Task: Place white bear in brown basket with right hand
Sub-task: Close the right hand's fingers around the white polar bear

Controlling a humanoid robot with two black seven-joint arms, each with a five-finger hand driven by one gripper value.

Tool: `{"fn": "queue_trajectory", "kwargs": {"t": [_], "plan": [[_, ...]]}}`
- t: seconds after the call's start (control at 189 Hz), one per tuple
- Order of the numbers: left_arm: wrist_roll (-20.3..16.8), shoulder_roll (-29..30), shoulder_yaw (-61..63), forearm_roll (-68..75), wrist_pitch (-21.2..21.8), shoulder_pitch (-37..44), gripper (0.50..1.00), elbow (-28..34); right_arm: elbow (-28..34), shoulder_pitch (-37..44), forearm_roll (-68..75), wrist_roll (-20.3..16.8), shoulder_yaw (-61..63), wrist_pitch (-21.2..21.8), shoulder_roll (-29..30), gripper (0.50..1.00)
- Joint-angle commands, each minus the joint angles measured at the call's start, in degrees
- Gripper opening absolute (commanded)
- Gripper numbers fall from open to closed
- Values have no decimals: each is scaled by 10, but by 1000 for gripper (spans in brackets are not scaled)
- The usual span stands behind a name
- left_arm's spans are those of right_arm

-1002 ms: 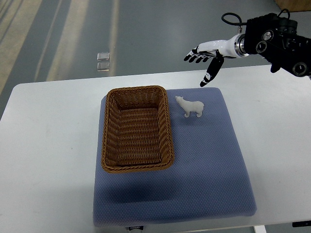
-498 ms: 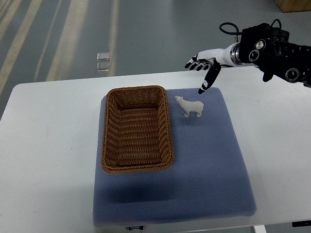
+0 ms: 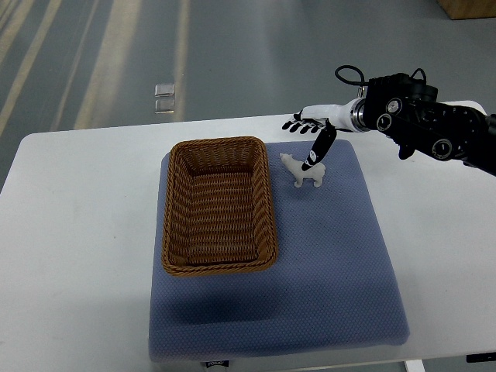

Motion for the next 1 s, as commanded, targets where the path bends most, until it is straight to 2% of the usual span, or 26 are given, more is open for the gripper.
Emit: {"fn": "queue_trajectory", "kwargs": {"t": [0.0, 0.196, 0.297, 0.472, 0.642, 0.716, 0.785, 0.907, 0.997], "plan": [[0, 0, 0, 0, 0, 0, 1000, 0, 0, -6, -1, 2, 0, -2, 1, 874], [0, 0, 0, 0, 0, 0, 1000, 0, -1, -20, -2, 4, -3, -14, 8, 868], [0, 0, 0, 0, 0, 0, 1000, 1, -1, -25, -3, 7, -7, -20, 9, 838], [0, 0, 0, 0, 0, 0, 1000, 1, -1, -33, -10, 9, -7, -25, 9, 829], [0, 0, 0, 0, 0, 0, 1000, 2, -1, -39, -11, 15, -7, -26, 9, 764], [0, 0, 0, 0, 1, 0, 1000, 3, -1, -40, -11, 15, -7, -27, 9, 756], [0, 0, 0, 0, 1, 0, 1000, 4, -1, -40, -11, 15, -7, -27, 9, 687], [0, 0, 0, 0, 1, 0, 1000, 4, -1, -46, -29, 20, -7, -37, 9, 631], [0, 0, 0, 0, 1, 0, 1000, 4, -1, -49, -48, 26, -7, -43, 9, 535]]}}
